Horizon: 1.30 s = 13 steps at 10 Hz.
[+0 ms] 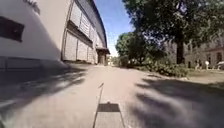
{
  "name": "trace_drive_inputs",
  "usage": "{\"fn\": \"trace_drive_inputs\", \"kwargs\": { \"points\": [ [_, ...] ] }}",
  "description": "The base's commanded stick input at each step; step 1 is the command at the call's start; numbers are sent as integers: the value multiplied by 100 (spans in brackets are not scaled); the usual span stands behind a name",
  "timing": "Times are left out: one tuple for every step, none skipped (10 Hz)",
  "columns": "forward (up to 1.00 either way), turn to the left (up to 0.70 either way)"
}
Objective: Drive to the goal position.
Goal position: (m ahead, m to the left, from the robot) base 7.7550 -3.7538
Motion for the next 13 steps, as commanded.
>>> {"fn": "trace_drive_inputs", "kwargs": {
  "points": [
    [70,0],
    [70,0],
    [70,0],
    [70,0],
    [70,0],
    [70,0],
    [70,0],
    [70,0],
    [70,0],
    [70,0],
    [70,0],
    [70,0],
    [70,-2]
  ]
}}
